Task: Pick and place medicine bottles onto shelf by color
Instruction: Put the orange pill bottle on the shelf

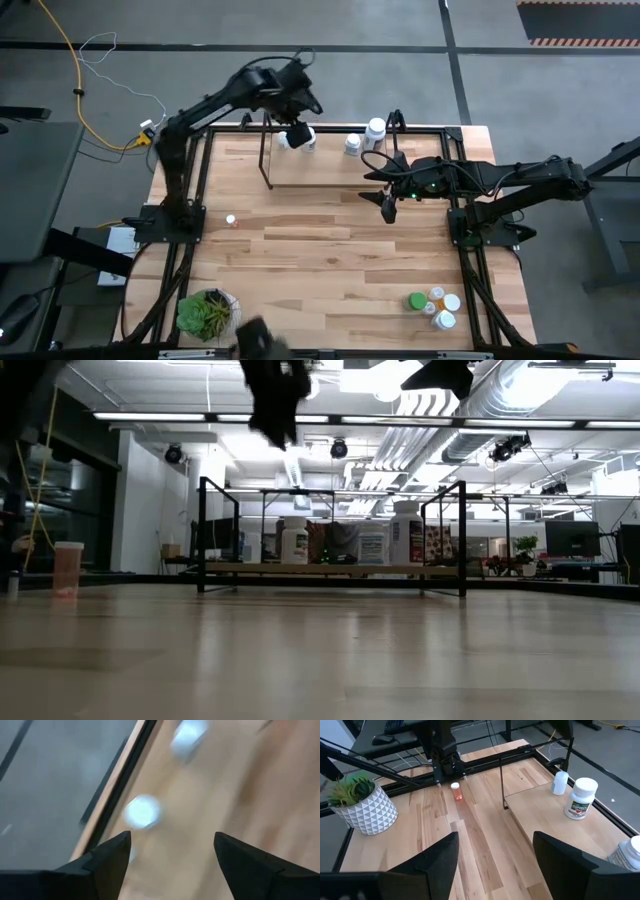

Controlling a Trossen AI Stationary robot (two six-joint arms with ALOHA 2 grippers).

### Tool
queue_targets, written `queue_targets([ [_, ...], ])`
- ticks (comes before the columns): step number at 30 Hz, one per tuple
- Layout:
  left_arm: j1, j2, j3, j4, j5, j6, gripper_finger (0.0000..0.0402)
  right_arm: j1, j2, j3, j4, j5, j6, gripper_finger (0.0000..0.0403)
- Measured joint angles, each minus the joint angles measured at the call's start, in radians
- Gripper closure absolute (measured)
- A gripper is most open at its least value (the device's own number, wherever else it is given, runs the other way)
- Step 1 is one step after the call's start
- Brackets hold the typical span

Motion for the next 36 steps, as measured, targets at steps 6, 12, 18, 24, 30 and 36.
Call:
queue_targets([
  [6, -0.185, -0.373, -0.359, 0.404, 0.023, -0.162, 0.0153, 0.000, 0.000, 0.000, 0.000, 0.000, 0.000, 0.0155],
  [12, -0.411, -0.744, -0.811, 0.805, -0.122, -0.311, 0.0167, 0.000, 0.000, 0.000, 0.008, 0.000, -0.009, 0.0155],
  [18, -0.576, -0.977, -1.056, 0.938, -0.335, -0.336, 0.0170, 0.000, 0.000, 0.000, 0.057, 0.000, -0.016, 0.0155],
  [24, -0.611, -1.070, -1.077, 0.739, -0.347, -0.300, 0.0171, 0.000, 0.000, 0.000, 0.075, 0.000, 0.061, 0.0155],
  [30, -0.591, -1.066, -1.054, 0.442, -0.264, -0.320, 0.0171, 0.000, 0.000, 0.000, 0.075, 0.000, 0.152, 0.0155],
  [36, -0.555, -1.017, -1.053, 0.190, -0.144, -0.404, 0.0170, 0.000, 0.000, 0.000, 0.075, 0.000, 0.193, 0.0155],
])
